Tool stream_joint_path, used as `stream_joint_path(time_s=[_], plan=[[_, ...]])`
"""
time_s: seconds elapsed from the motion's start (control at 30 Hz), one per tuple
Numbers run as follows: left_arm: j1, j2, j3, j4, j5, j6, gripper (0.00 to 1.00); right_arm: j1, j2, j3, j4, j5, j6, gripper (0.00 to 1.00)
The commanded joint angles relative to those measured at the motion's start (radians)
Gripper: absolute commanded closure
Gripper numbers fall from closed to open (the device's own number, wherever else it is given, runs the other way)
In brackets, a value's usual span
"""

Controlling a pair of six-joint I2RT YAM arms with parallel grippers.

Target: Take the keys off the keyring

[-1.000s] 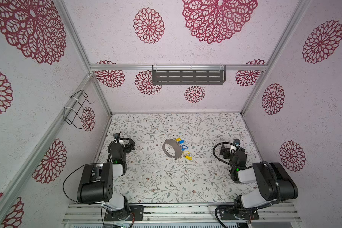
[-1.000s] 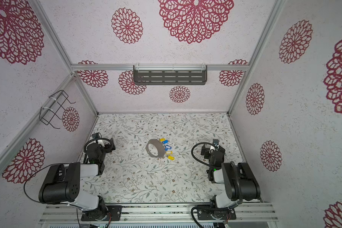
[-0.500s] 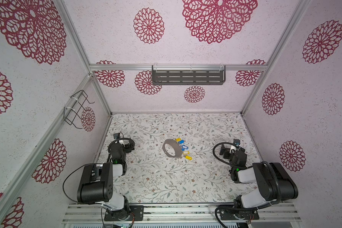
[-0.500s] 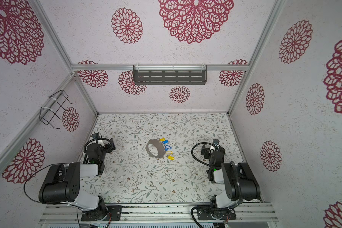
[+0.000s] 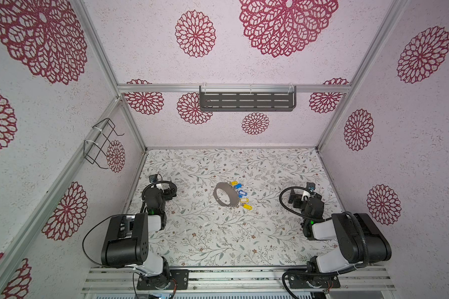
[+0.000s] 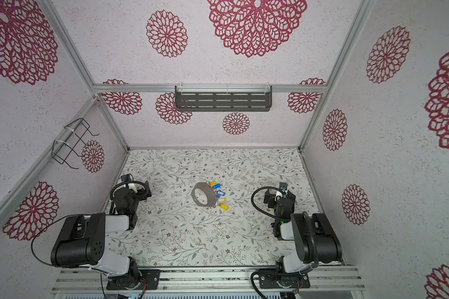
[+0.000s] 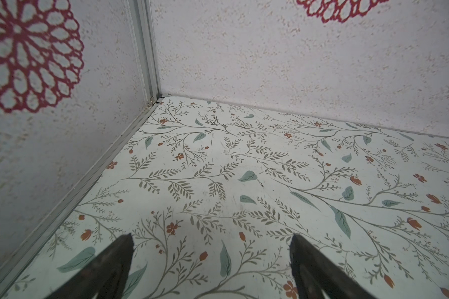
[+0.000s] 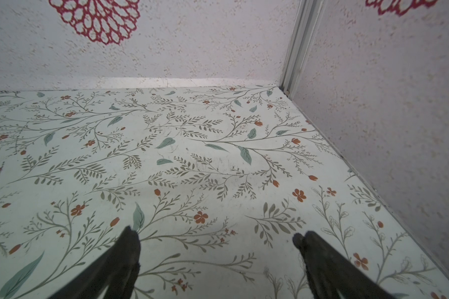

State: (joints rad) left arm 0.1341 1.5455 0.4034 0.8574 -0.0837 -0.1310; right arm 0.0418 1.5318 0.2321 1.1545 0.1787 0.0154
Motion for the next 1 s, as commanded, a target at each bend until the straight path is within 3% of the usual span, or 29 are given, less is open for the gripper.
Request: stream_joint_path(time_s=[0.0,0.2,0.27,0.33,0.4,0.5,0.6,0.63,0.7,0.73,0.77,0.83,0.97], plan=[[0.008,0.011,0.016,0.034,0.0,0.012,0.03,-0.007,0.004,0.022,0.048,-0.007,-0.016,0.01],[-0.022,-0.021,0.005,0.034,-0.002,0.049,0.03,0.012,-0.002,-0.002,0.088,0.017,-0.035,0.01],[-0.063,-0.116,0.041,-0.125,-0.057,0.075,0.03,0.047,-0.01,-0.057,0.193,0.058,-0.068,0.01],[-0.136,-0.233,0.138,-0.402,-0.123,0.063,0.03,0.127,-0.091,-0.108,0.236,0.22,-0.11,0.01],[-0.223,-0.311,0.219,-0.588,-0.147,0.032,0.03,0.195,-0.25,-0.091,0.052,0.286,-0.132,0.01],[-0.36,-0.399,0.293,-0.706,-0.139,-0.114,0.03,0.204,-0.443,0.02,-0.352,0.257,0.018,0.01],[-0.385,-0.434,0.333,-0.773,0.255,-0.27,0.03,0.2,-0.497,0.18,-0.789,0.397,0.305,0.01],[-0.385,-0.426,0.313,-0.695,0.384,-0.279,0.03,0.191,-0.507,0.235,-0.906,0.358,0.325,0.01],[-0.384,-0.391,0.289,-0.555,0.483,-0.334,0.03,0.184,-0.519,0.276,-1.034,0.366,0.445,0.01],[-0.383,-0.361,0.299,-0.529,0.483,-0.371,0.03,0.179,-0.525,0.272,-1.086,0.387,0.532,0.01],[-0.38,-0.331,0.315,-0.514,0.491,-0.407,0.03,0.167,-0.538,0.263,-1.1,0.352,0.537,0.01],[-0.384,-0.261,0.345,-0.485,0.519,-0.464,0.03,0.124,-0.568,0.282,-1.195,0.195,0.527,0.01],[-0.441,-0.202,0.282,-0.339,0.437,-0.421,0.03,0.118,-0.643,0.296,-1.322,0.051,0.538,0.01]])
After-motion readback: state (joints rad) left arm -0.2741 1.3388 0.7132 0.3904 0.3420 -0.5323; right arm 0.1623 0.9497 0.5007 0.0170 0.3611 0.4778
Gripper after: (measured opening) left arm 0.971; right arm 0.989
